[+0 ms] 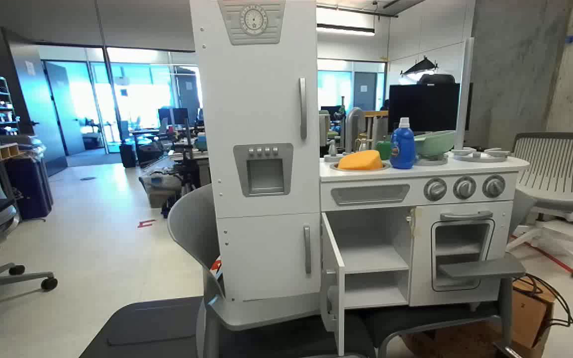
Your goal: Pick the blue bottle and the orange object and put them in the bottom drawer, the close the drawer door
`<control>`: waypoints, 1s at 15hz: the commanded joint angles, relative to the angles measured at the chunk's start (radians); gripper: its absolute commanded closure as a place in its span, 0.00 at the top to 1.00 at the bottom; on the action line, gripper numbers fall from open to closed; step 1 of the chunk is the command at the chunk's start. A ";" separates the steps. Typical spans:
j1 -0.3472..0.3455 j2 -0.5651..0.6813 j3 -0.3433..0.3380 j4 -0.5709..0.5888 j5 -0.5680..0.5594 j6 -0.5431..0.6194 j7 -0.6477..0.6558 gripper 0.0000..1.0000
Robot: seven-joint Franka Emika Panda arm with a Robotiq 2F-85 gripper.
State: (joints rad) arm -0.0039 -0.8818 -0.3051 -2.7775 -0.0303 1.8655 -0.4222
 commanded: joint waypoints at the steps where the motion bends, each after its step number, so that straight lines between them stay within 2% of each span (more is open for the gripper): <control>1: -0.014 0.004 0.013 0.002 0.010 -0.001 -0.009 1.00; 6: -0.013 0.004 0.013 0.002 0.010 -0.001 -0.009 1.00; 7: -0.005 0.035 0.023 0.025 0.011 0.012 0.004 1.00; 8: -0.001 0.069 0.032 0.047 0.012 0.029 0.020 1.00; 10: 0.023 0.223 0.044 0.145 0.017 0.117 0.068 1.00; 11: 0.043 0.256 0.030 0.178 -0.009 0.131 0.108 1.00; 15: 0.053 0.476 0.035 0.363 -0.035 0.194 0.184 1.00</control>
State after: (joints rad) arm 0.0336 -0.6033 -0.2747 -2.5801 -0.0462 2.0292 -0.2916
